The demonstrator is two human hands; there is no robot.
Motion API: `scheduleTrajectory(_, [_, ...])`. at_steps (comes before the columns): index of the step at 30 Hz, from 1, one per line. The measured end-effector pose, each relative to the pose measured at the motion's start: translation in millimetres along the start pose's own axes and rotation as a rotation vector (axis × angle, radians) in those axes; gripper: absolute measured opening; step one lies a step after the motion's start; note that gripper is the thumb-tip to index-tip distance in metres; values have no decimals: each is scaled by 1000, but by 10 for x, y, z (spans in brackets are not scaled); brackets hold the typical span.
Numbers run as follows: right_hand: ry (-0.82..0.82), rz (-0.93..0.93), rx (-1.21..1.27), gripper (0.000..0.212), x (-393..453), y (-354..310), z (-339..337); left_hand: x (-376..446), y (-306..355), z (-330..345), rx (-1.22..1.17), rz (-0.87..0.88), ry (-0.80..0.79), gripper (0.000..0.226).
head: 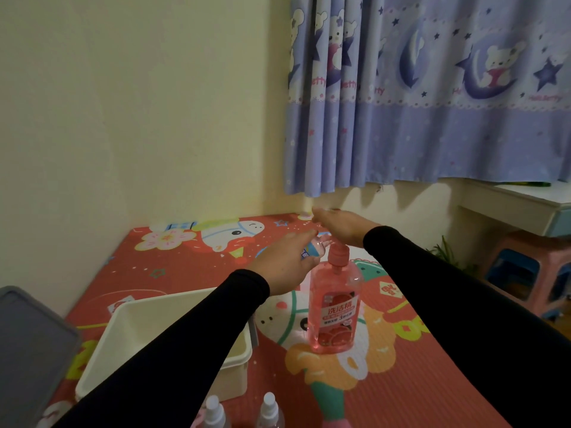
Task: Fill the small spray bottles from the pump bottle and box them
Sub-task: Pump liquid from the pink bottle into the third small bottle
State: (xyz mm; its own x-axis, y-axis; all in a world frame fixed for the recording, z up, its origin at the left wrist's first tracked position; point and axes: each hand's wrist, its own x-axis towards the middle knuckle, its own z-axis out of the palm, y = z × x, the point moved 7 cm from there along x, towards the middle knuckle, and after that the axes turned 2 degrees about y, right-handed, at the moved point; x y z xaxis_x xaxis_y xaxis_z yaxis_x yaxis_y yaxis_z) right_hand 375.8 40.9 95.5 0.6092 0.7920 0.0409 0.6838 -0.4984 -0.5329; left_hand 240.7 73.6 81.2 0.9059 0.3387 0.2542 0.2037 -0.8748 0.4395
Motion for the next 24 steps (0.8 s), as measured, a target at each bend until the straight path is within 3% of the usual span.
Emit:
scheduleTrajectory(2, [39,26,-13,94,47,34,-68,10,12,-55,-8,7,16,56])
scheduleTrajectory(3, [43,33,-10,94,47,44,-74,14,9,-62,-13,7,19,56])
scheduleTrajectory(7, [-27,-2,-12,56,40,20,81,-14,-42,25,-38,3,27,55])
scheduleTrajectory(11, [-53,24,77,46,30,42,125,-31,-91,99,-52,-36,15,57])
scheduleTrajectory(16, [-5,-6,-86,66,12,-19,-18,19,-79,33,-28,-12,5,58])
scheduleTrajectory(20, [24,38,-26,83,75,55,-40,15,-52,10,-31,8,23,56])
scheduleTrajectory(24, [-44,31,65,46,4,60,116,-18,-85,102,-30,-26,9,58])
